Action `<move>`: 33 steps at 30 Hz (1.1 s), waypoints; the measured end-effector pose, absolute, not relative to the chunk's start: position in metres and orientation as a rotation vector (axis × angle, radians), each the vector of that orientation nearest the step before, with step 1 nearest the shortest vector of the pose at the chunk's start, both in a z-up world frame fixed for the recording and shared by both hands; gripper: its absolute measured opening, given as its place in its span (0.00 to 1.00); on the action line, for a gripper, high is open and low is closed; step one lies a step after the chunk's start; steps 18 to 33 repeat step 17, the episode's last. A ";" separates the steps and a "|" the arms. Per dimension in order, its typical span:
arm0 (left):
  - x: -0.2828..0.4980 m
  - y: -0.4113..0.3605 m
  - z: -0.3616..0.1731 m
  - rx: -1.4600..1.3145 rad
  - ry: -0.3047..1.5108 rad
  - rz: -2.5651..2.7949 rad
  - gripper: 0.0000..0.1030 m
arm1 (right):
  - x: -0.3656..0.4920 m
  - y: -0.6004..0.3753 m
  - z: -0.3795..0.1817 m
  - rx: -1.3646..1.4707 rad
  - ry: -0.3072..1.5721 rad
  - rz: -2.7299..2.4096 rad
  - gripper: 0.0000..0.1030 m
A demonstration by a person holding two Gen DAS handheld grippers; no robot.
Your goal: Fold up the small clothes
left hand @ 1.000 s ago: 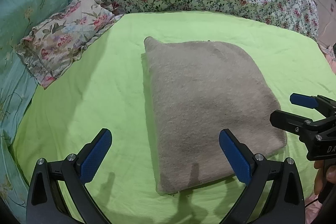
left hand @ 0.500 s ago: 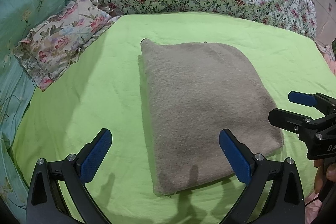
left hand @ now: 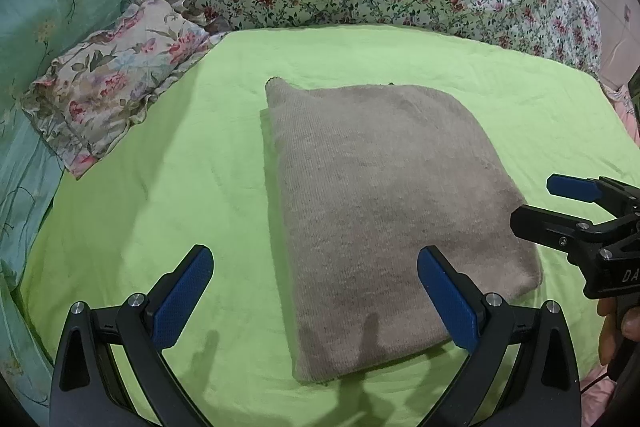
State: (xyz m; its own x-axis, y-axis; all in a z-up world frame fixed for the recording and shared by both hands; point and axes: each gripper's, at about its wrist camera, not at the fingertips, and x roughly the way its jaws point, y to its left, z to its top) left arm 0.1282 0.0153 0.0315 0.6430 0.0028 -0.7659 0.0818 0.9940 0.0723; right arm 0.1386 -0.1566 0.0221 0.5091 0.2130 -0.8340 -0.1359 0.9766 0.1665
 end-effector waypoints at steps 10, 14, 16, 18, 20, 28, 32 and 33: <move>0.144 0.020 0.036 0.098 0.865 -0.032 0.99 | 0.156 -0.156 0.024 0.074 1.022 0.235 1.00; 0.146 0.021 0.037 0.093 0.860 -0.020 0.99 | 0.158 -0.153 0.026 0.076 1.015 0.242 1.00; 0.146 0.021 0.033 0.086 0.871 -0.016 0.99 | 0.159 -0.153 0.022 0.086 1.021 0.245 1.00; 0.146 0.021 0.030 0.084 0.881 -0.015 0.99 | 0.159 -0.153 0.020 0.091 1.025 0.248 1.00; 0.146 0.021 0.030 0.084 0.881 -0.015 0.99 | 0.159 -0.153 0.020 0.091 1.025 0.248 1.00; 0.146 0.021 0.030 0.084 0.881 -0.015 0.99 | 0.159 -0.153 0.020 0.091 1.025 0.248 1.00; 0.146 0.021 0.030 0.084 0.881 -0.015 0.99 | 0.159 -0.153 0.020 0.091 1.025 0.248 1.00; 0.146 0.021 0.030 0.084 0.881 -0.015 0.99 | 0.159 -0.153 0.020 0.091 1.025 0.248 1.00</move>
